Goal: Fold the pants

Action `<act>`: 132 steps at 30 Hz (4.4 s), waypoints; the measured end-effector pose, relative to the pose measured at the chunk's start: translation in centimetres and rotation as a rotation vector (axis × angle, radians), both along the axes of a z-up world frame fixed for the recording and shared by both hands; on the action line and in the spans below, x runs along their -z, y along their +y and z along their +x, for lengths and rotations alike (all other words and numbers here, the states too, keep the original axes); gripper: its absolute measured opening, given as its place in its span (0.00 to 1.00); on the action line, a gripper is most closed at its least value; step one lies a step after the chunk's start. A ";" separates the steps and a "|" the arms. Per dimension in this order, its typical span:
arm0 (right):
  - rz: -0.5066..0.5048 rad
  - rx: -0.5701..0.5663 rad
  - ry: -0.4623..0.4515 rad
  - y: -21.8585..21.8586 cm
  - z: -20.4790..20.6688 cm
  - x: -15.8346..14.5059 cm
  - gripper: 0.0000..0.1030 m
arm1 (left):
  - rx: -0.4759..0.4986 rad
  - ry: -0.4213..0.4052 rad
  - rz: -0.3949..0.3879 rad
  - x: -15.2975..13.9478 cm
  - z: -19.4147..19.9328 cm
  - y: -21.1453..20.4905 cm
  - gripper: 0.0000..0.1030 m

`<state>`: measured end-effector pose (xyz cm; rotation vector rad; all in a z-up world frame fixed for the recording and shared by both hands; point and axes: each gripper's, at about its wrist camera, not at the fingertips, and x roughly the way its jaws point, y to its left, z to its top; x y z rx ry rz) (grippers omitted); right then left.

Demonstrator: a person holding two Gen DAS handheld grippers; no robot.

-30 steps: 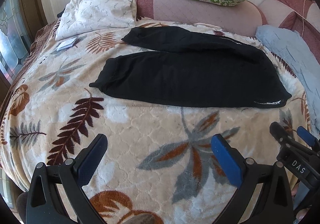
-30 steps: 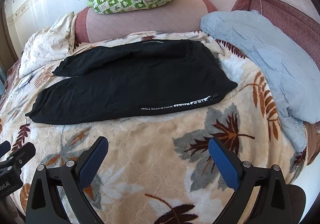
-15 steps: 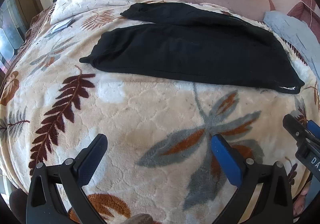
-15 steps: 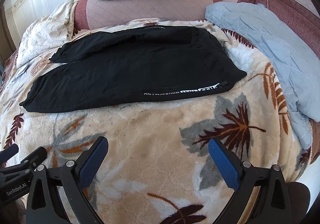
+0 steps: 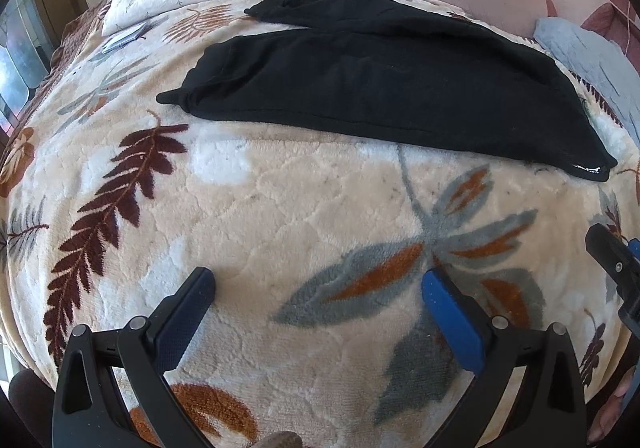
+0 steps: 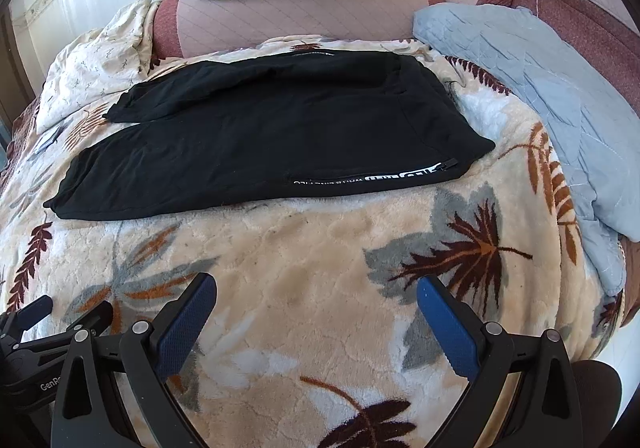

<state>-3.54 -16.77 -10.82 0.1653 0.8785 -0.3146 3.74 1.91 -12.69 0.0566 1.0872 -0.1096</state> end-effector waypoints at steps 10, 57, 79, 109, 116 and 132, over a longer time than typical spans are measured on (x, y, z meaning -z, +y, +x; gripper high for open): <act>0.008 -0.005 0.003 0.6 -0.4 -0.2 0.99 | 0.005 -0.015 0.023 0.2 -0.3 -0.2 1.00; 0.189 0.007 0.040 -6.7 5.9 2.9 0.98 | -0.098 -0.006 -0.070 -1.8 10.2 8.3 0.80; 0.813 0.134 -0.201 -16.4 7.2 3.8 0.99 | -0.157 0.071 -0.317 -1.9 14.9 13.3 0.80; 0.723 0.220 -0.149 -17.2 2.9 2.3 0.08 | -0.157 0.072 -0.483 -3.5 12.8 13.7 0.13; 0.677 0.231 -0.155 -17.5 -2.1 0.4 0.02 | -0.165 0.078 -0.531 -4.4 8.3 15.3 0.13; 0.874 0.268 -0.217 -19.8 -3.6 2.9 0.90 | -0.195 0.102 -0.511 -2.4 6.7 15.3 0.14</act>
